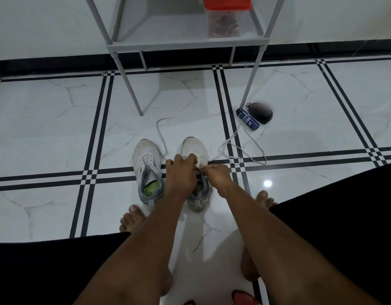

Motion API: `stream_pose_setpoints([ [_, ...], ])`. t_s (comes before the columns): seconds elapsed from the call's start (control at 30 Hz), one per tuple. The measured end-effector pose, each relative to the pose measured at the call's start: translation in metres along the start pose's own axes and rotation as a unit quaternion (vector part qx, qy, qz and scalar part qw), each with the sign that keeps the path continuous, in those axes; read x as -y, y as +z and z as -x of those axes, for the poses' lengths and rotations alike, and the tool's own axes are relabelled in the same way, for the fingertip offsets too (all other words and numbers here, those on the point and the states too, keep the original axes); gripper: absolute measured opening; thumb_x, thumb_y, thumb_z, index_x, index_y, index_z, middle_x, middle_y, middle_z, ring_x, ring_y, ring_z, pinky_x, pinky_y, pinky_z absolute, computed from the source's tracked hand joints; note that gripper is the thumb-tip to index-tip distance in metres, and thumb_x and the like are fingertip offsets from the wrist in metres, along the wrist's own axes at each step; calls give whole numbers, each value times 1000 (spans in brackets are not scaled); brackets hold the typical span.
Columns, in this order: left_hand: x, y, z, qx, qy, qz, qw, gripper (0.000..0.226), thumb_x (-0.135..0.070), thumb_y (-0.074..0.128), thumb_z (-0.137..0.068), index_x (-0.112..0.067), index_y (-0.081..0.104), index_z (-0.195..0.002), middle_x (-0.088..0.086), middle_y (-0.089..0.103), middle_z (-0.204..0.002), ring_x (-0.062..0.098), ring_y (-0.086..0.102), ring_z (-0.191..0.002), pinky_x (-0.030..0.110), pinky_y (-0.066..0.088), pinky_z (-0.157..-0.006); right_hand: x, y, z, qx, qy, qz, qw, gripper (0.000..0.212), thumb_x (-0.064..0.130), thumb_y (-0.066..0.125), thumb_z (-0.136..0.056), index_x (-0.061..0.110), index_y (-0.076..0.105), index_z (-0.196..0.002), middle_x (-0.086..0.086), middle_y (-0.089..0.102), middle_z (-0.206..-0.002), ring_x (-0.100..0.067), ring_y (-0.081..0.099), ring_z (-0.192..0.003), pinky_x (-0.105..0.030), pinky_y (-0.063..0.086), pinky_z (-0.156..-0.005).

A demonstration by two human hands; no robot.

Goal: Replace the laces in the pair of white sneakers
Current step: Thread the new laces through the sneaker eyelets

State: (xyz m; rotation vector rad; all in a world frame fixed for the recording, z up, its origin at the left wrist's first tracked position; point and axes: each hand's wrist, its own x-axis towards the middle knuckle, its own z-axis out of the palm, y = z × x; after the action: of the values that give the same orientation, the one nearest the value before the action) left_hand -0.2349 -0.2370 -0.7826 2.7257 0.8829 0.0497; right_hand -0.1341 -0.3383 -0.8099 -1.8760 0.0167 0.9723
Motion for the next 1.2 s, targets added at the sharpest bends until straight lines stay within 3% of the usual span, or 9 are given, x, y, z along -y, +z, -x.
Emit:
stream_pose_setpoints([
  [0.27,12,7,28,56,-139,63,987,27,-39,64,-96,-14,60,-105,11,68,-109,36,66,-104,42,51,-81,32,-6,6,-21,-119,211,970,39,27,69,-100,5,63,-68,-3,68,-68,-9,64,-64,-26,49,-64],
  [0.37,20,11,28,55,-140,131,980,23,-33,71,-91,-18,56,-101,7,70,-102,35,67,-99,42,53,-79,65,-17,7,53,-59,-36,996,22,19,67,-102,9,68,-82,-3,72,-81,-13,73,-72,-33,55,-75],
  [0.5,24,13,27,28,-154,217,964,34,-53,75,-88,-22,67,-98,-1,67,-94,24,64,-89,35,49,-77,90,-41,5,107,11,-371,923,16,32,67,-105,17,70,-101,6,69,-89,-8,63,-75,-28,51,-75],
  [0.67,28,18,29,17,-128,226,966,34,-49,57,-102,-23,76,-110,4,71,-109,28,67,-102,40,54,-90,38,-16,-2,-67,59,-14,996,59,64,76,-87,5,73,-89,-5,68,-75,-20,60,-64,-38,51,-65],
  [0.8,26,19,25,36,-133,213,967,32,-45,62,-98,-26,76,-120,3,76,-117,27,68,-112,39,54,-97,20,1,8,-28,-27,104,994,33,30,82,-87,13,66,-63,-3,55,-61,-18,52,-62,-32,41,-62],
  [0.93,27,21,27,44,-161,218,962,36,-51,63,-95,-31,75,-124,0,78,-114,26,71,-111,41,57,-96,51,-12,7,58,9,-85,995,9,14,79,-87,7,81,-92,-5,68,-86,-16,55,-70,-32,45,-61],
  [1.07,29,23,25,52,-166,247,953,43,-60,66,-91,-31,76,-121,-1,78,-114,25,70,-111,41,56,-98,97,-50,12,184,-1,-422,888,11,30,77,-96,19,75,-99,7,65,-90,-10,50,-70,-25,44,-68],
  [1.13,29,24,24,53,-165,242,955,43,-60,66,-92,-29,76,-121,0,78,-115,24,70,-112,40,56,-98,96,-50,7,85,28,-353,931,27,41,76,-97,15,75,-105,6,69,-96,-11,52,-72,-25,47,-67],
  [1.2,28,25,24,52,-164,235,957,42,-59,66,-93,-29,76,-121,1,78,-114,24,70,-111,40,56,-97,73,-34,5,-32,59,-112,991,51,59,76,-92,9,70,-105,0,68,-91,-13,53,-67,-28,47,-59],
])
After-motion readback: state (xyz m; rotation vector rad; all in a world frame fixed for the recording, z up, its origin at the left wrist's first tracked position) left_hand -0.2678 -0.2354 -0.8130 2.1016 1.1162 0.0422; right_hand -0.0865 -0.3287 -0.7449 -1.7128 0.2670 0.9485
